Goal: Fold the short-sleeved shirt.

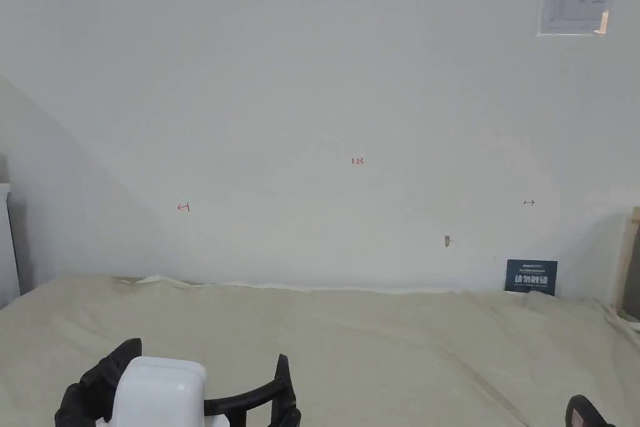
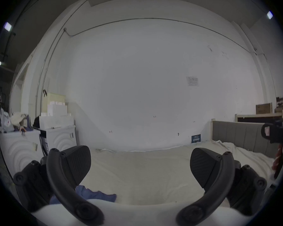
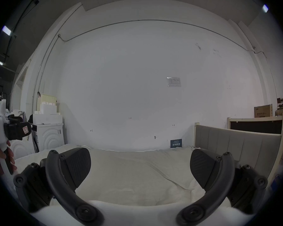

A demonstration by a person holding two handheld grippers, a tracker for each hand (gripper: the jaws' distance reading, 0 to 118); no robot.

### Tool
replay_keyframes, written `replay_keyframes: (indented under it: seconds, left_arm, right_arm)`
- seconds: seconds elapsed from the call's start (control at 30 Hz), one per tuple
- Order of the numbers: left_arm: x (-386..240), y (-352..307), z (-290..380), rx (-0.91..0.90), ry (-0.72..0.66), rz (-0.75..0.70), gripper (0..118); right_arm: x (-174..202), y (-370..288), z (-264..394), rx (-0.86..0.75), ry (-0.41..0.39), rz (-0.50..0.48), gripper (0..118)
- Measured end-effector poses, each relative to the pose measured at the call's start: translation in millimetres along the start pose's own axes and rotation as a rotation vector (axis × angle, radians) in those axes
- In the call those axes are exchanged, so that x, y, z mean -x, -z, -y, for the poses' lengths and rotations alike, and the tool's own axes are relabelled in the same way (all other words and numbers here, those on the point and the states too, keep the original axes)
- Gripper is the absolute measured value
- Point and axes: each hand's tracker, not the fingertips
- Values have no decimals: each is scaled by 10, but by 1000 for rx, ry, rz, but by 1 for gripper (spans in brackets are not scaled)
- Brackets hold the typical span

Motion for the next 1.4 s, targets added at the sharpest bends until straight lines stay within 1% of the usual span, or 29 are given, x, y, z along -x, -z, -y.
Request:
replay_keyframes:
  seconds: [0.03,0.13,0.2,0.23,0.27,0.33,0.47,0.57,0.67,0.7,0.73,0.77,0.8,0.83,0.9,0.93,0.97,1.0,1.03,1.07,1.1,1.13,1.17,1.2,1.23,1.27,1.33,1.37,1.4]
  left_arm:
    - [3,1,-10,-6,40,-1,118]
    - [0,9,-20,-62,233,-59,118]
    - [-12,36,-11,-93,387,-92,118]
    - [-1,56,-16,-80,414,-74,118]
    - [35,69,-32,-58,373,-34,118]
    - [137,89,-79,14,151,73,118]
    - [462,234,21,174,-536,430,118]
    - [570,280,214,183,-991,660,118]
    - [627,323,360,173,-1247,841,118]
    - [649,325,363,162,-1276,851,118]
    - [678,330,350,143,-1302,878,118]
    - [705,332,300,129,-1300,897,118]
    - [706,319,217,113,-1249,872,118]
    - [727,277,106,72,-1107,800,118]
    - [712,141,-143,-10,-756,630,118]
    - [665,62,-251,-59,-553,517,118]
    - [571,-28,-359,-113,-307,372,118]
    - [465,-81,-407,-156,-103,244,118]
    - [351,-107,-432,-187,106,118,118]
    - [211,-124,-403,-217,350,-9,118]
    - [105,-98,-343,-238,570,-114,118]
    - [24,-37,-242,-240,774,-210,118]
    - [-37,42,-120,-222,996,-307,118]
    - [-38,103,-18,-198,1149,-347,118]
    - [-28,123,41,-169,1170,-322,118]
    - [-3,145,67,-96,1022,-256,118]
    - [113,192,70,104,658,-71,118]
    - [179,219,101,236,423,45,118]
    - [263,271,114,367,203,169,118]
  right_arm:
    - [-9,3,-13,-2,-19,-2,118]
    - [-16,24,-59,-4,-185,32,118]
    - [26,56,-75,13,-352,69,118]
    - [75,62,-64,17,-458,98,118]
    - [112,66,-47,15,-534,121,118]
    - [169,79,-15,15,-608,138,118]
    - [292,95,33,3,-622,133,118]
    - [446,107,70,0,-724,103,118]
    - [631,81,177,13,-831,-8,118]
    - [671,59,196,28,-813,-74,118]
    - [708,31,189,66,-726,-178,118]
    - [715,-1,149,103,-563,-297,118]
    - [679,-14,104,120,-336,-398,118]
    - [588,-1,67,136,-47,-491,118]
    - [304,63,63,174,599,-637,118]
    - [183,105,159,157,875,-643,118]
    - [86,133,273,154,1080,-585,118]
    - [9,129,346,123,1199,-513,118]
    - [-56,101,381,88,1243,-411,118]
    - [-128,80,360,101,1180,-245,118]
    - [-185,61,303,123,1056,-76,118]
    - [-222,62,245,137,911,49,118]
    - [-220,104,194,147,673,114,118]
    - [-193,142,140,180,458,161,118]
    - [-134,175,97,206,196,220,118]
    - [-86,200,109,200,18,221,118]
    - [8,269,184,303,-260,132,118]
    - [51,297,221,375,-375,101,118]
    - [78,302,261,409,-421,81,118]
